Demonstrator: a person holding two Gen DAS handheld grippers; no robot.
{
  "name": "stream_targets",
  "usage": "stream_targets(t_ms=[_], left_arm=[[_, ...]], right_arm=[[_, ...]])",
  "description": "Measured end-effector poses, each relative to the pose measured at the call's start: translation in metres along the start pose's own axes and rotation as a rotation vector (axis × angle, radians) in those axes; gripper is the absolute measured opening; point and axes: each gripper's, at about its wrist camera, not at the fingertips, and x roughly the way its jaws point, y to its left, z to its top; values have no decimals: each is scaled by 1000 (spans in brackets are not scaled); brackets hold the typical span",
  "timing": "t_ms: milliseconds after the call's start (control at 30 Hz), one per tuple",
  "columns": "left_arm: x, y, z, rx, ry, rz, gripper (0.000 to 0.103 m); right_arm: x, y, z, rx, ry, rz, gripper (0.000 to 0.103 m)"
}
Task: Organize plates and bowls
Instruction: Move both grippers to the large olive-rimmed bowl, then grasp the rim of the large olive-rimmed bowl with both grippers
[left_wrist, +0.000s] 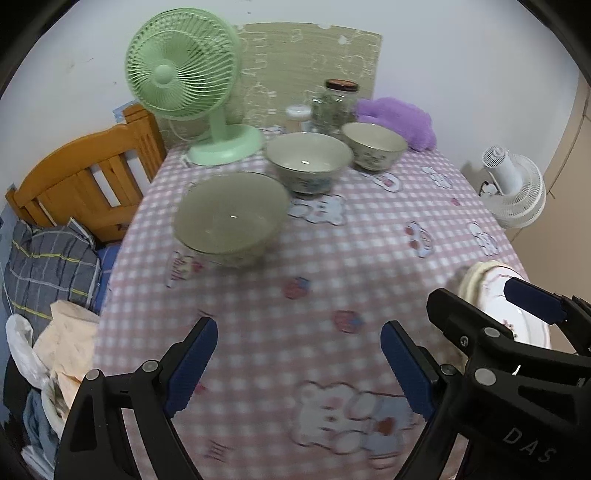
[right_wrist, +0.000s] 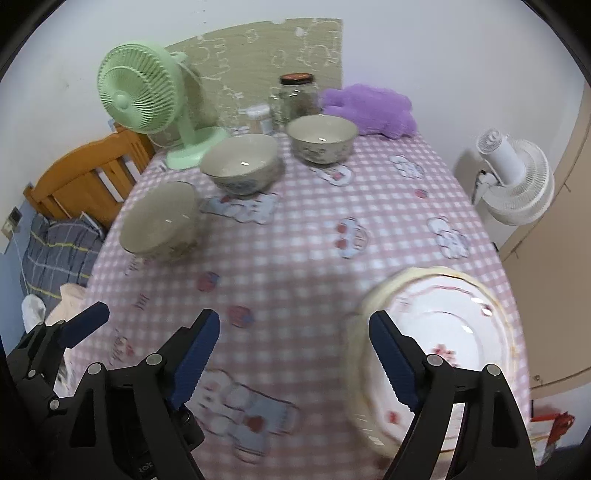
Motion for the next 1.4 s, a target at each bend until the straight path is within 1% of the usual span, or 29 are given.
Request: stream_targets(t_ms=[200,300,333,500,700,767,867,933,967,1033,1067,1133,1167,1267,1300,1367,1400], left_arm=[[8,43,25,-2,-21,23,91],[16,59,41,-15,-40,26,87],[20,64,48,-23,-45,29,86],[41,87,72,-75,-49,75,83],[71,111,90,-140,-35,112,78],[81,115,95,-148,-29,116,76],[97,117,99,-146,-14,110,69],[106,115,99,-135,1,103,61],[110,115,99,-133,10,103,59],[117,114,99,-132,27,101,49],[120,115,99,-135,33,100,47],[125,116,98,-136,50,102,39],[128,116,98,-137,58,95,38],[133,116,97,-130,71,92,33],[135,115,96,-127,76,90,30],[137,114,96,-127,86,79,24],[137,113,96,-125,86,83,24]], right_arm=[[15,46,20,11,-26,16,85],[22,67,38,-5,-35,4,85],[26,72,45,-9,-41,13,85],[48,94,77,6,-50,1,85],[84,112,104,8,-56,27,85],[94,115,110,17,-54,33,81],[110,118,117,14,-47,33,74],[120,119,120,16,-30,33,67],[125,118,120,18,-20,34,65],[136,118,121,16,0,31,55],[139,118,120,13,8,27,53],[148,117,120,16,29,25,44],[151,117,120,21,38,26,43],[160,116,119,20,58,24,32],[162,117,119,13,63,21,29],[165,117,118,5,65,8,25],[166,117,118,5,66,2,22]])
